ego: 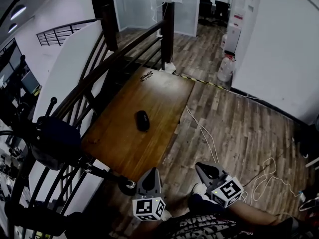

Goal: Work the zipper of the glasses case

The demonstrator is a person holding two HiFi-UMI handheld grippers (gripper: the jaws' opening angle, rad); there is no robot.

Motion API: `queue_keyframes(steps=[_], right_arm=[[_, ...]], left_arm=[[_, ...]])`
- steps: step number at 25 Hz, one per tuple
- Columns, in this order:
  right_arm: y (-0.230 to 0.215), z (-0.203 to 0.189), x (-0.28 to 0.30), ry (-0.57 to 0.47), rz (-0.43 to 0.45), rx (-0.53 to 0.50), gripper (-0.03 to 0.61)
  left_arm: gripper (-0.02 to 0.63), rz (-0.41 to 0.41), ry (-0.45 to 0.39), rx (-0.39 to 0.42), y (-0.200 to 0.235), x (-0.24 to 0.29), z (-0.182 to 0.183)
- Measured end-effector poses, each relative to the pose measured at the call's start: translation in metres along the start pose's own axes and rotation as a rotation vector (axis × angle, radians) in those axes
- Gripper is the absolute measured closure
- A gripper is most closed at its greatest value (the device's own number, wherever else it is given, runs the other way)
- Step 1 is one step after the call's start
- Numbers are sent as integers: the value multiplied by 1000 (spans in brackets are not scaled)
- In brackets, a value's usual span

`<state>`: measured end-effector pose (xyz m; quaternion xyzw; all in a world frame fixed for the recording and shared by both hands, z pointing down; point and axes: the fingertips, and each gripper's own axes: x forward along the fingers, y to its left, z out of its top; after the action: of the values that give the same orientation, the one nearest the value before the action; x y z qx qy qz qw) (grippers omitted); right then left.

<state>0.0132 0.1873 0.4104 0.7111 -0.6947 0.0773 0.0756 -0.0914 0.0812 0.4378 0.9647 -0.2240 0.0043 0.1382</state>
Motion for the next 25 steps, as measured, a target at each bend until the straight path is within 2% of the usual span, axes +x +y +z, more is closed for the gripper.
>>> queue_keyframes(steps=[9, 15, 25], right_arm=[[-97, 5, 36, -1, 105, 5, 588], [-156, 15, 44, -29, 155, 15, 588], [-214, 20, 44, -52, 224, 28, 588]], left_arm=[[607, 105, 30, 11, -23, 86, -1], [608, 131, 29, 38, -53, 139, 10], [609, 185, 33, 60, -88, 183, 16]])
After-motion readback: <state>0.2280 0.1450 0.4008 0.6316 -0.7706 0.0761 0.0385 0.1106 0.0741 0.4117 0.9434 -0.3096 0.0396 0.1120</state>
